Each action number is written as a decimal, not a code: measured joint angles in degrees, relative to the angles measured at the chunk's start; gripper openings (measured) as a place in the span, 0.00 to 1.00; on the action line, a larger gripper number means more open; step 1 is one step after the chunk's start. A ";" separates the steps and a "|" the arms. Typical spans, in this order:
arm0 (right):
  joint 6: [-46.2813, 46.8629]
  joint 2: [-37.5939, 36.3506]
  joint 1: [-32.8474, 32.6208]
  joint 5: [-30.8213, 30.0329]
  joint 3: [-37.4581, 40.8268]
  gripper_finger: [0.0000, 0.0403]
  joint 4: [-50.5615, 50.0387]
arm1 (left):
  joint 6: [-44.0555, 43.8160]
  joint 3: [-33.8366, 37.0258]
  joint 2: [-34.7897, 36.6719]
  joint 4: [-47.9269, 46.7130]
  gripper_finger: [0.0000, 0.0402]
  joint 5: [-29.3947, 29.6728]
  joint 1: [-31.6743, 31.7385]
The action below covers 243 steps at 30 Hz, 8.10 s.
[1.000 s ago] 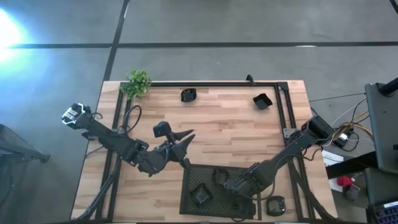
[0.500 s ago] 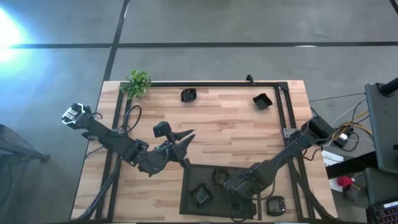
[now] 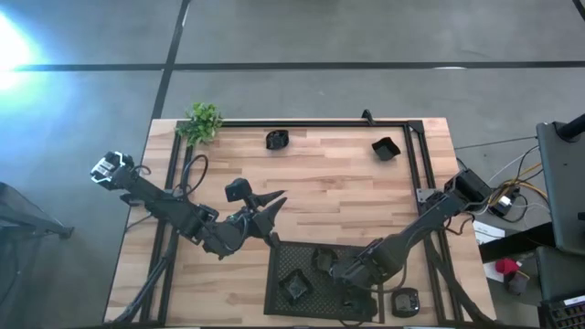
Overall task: Pick & Place Mini shaped plates
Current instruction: Stack the square plate on top of the other square plates on the shelf, then stack the leaf shaped plate on top of the other leaf shaped plates on the shelf
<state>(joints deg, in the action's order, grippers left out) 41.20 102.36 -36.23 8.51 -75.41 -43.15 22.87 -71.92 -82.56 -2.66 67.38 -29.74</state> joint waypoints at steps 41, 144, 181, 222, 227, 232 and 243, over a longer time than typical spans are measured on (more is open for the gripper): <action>-8.11 4.13 0.61 3.92 -0.23 0.13 0.28 | 0.09 0.00 0.00 0.00 0.20 -0.01 0.00; -26.39 -31.50 19.06 -38.42 -13.03 0.13 -25.78 | -27.66 0.02 -5.50 -31.22 0.20 -63.81 69.03; -26.22 -32.13 21.29 -43.23 -13.03 0.13 -26.04 | -21.46 -5.52 -25.00 -30.50 0.20 -81.65 76.78; -26.24 -32.13 21.29 -43.19 -13.03 0.13 -25.65 | -28.13 -1.22 -24.98 -22.90 0.20 -77.47 77.00; -26.24 -32.13 21.28 -43.19 -13.03 0.13 -25.62 | -28.51 -0.79 -25.05 -23.32 0.20 -76.50 76.98; -26.24 -32.13 21.28 -43.19 -13.03 0.13 -25.58 | -29.36 -0.79 -25.90 -22.72 0.20 -78.54 76.98; -26.24 -32.13 21.27 -43.19 -13.03 0.13 -25.49 | -30.19 -0.70 -29.18 -22.03 0.20 -83.41 76.94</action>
<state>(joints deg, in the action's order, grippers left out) 14.96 70.24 -14.96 -34.68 -88.44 -68.64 -7.31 -72.62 -111.75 -24.68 -16.03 47.20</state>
